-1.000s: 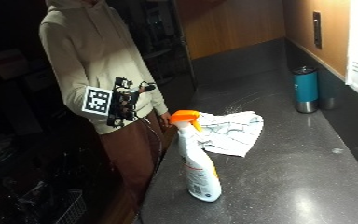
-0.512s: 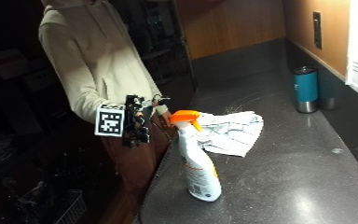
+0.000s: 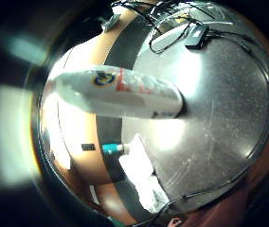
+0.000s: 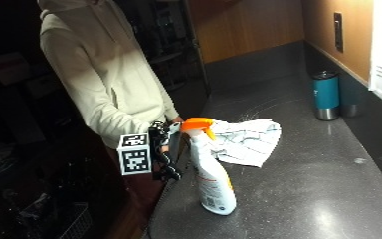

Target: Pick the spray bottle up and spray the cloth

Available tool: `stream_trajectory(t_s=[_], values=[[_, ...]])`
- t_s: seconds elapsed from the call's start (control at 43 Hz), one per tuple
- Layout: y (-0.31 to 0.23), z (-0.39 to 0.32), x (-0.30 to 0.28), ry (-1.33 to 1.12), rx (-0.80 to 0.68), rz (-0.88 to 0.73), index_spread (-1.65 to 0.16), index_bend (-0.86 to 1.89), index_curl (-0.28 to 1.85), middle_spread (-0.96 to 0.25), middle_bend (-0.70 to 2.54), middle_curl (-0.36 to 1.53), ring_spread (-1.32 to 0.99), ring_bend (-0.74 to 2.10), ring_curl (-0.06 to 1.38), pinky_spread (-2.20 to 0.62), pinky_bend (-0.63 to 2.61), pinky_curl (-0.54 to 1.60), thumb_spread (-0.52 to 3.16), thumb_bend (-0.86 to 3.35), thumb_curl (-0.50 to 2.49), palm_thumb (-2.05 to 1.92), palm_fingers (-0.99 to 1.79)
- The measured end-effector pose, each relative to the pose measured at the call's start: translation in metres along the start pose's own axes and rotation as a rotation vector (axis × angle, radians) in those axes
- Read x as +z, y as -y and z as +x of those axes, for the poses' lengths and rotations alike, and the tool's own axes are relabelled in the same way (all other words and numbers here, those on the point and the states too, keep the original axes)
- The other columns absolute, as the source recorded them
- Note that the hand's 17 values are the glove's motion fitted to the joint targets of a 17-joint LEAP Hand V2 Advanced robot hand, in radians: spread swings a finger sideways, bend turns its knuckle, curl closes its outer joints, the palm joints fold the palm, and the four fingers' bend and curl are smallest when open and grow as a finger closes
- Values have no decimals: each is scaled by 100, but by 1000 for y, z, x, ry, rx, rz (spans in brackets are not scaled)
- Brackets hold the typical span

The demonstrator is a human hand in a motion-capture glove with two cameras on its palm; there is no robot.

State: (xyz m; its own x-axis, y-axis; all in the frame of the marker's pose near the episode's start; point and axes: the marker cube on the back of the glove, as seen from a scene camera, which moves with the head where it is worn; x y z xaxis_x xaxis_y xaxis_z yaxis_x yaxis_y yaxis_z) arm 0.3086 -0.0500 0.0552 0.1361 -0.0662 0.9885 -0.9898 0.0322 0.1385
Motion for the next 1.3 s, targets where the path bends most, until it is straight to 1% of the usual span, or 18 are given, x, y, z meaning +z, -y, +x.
stream_trajectory(t_s=[0.14, 0.326, 0.488, 0.558, 0.605, 0.698, 0.767, 0.907, 1.0, 1.093, 1.209, 1.302], values=[[4, 4, 13, 59, 52, 43, -27, 10, 19, 3, 24, 37, 2, 43, 32, 14, 47, 36, 93, -3, 44, 70, 14], [9, 1, 33, 80, 68, 115, -27, 12, 19, 3, 25, 37, 2, 43, 31, 15, 45, 35, 90, -3, 44, 71, 12], [35, -9, 41, 61, 85, 209, -26, 14, 21, 2, 27, 37, 3, 44, 31, 15, 41, 34, 88, -3, 43, 71, 16], [42, -10, 40, 45, 81, 234, -25, 15, 21, 0, 30, 38, 2, 48, 32, 14, 37, 32, 87, -3, 43, 73, 30], [47, -11, 39, 30, 80, 237, -24, 14, 22, -1, 30, 38, 1, 48, 31, 14, 35, 32, 87, -3, 43, 73, 31], [54, -12, 40, 8, 67, 229, -24, 19, 25, -2, 34, 39, -1, 51, 32, 13, 30, 31, 86, -3, 43, 74, 51], [60, -14, 43, -3, 52, 203, -24, 19, 27, -4, 34, 39, -2, 52, 33, 12, 26, 30, 85, -3, 43, 75, 62], [76, -20, 50, -24, 18, 141, -23, 20, 31, -6, 33, 39, -7, 53, 34, 8, 22, 29, 84, -1, 44, 79, 93], [90, -24, 57, -28, 5, 105, -22, 24, 35, -7, 38, 41, -10, 53, 35, 4, 14, 28, 82, 0, 47, 87, 116], [100, -26, 64, -52, -16, 77, -20, 26, 39, -9, 48, 45, -12, 57, 38, 1, 13, 28, 70, 0, 51, 93, 126], [110, -30, 73, -86, -46, 43, -19, 31, 43, -10, 55, 49, -14, 58, 40, -3, 16, 28, 56, -2, 56, 98, 131], [116, -33, 83, -144, -101, -8, -18, 36, 46, -10, 57, 50, -14, 57, 41, -7, 19, 29, 46, -2, 59, 99, 135]])
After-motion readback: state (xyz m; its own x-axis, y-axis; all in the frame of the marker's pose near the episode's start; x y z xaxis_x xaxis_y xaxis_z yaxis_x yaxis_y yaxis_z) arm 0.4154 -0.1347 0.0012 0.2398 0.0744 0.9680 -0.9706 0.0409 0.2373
